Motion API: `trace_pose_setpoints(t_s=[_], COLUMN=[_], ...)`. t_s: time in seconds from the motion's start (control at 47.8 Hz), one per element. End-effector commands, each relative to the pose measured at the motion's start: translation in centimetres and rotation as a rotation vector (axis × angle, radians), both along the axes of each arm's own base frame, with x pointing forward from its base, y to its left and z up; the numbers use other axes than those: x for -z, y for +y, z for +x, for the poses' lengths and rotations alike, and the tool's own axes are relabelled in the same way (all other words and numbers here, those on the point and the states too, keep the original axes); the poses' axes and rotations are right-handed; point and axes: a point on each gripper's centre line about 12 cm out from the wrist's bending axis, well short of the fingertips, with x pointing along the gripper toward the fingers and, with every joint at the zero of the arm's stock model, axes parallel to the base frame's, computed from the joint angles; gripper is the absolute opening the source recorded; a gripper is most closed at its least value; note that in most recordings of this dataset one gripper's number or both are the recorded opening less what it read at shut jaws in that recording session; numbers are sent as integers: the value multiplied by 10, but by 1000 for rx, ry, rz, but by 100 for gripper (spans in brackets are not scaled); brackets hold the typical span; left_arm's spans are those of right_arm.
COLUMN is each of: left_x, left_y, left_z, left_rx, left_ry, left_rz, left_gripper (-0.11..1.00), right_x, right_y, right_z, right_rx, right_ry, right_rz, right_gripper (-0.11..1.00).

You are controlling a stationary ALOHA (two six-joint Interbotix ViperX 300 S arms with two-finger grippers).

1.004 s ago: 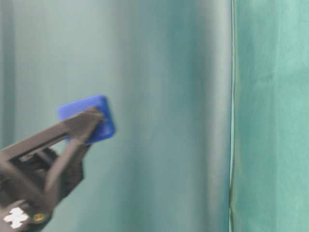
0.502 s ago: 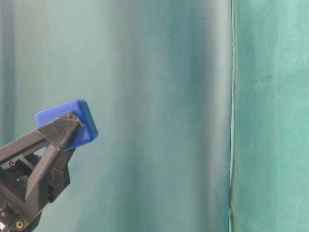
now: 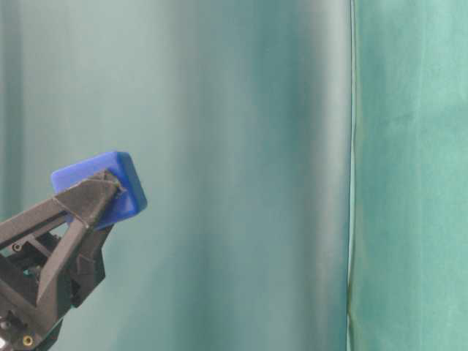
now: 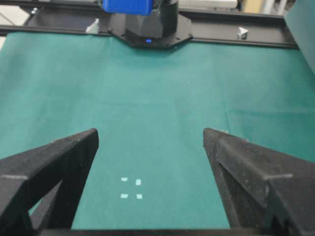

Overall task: Handover the blue block to the right arm after grasping it with the left arm, then place it in the designated position.
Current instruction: 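Rotate and carry the cube toward the center, holding it up, then open the right gripper and move it toward the held cube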

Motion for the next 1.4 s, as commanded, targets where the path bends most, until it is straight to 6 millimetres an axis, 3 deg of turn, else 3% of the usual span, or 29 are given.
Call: trace_pose_setpoints(t_s=[0.0, 0.502, 1.087, 1.38], left_x=[-20, -20, -33, -29], left_y=[-1, -1, -2, -2], left_z=[-5, -5, -47, -50], left_rx=[5, 3, 4, -2], left_ry=[-54, -63, -413, -422], left_rz=[1, 1, -38, -52], left_gripper=[47, 47, 47, 47], right_x=[-8, -9, -21, -23], right_y=[0, 0, 1, 1], right_z=[3, 3, 4, 4], right_rx=[1, 1, -18, -20], right_ry=[-21, -25, -70, -75], right_rz=[-2, -3, -82, -88], right_gripper=[94, 94, 94, 94])
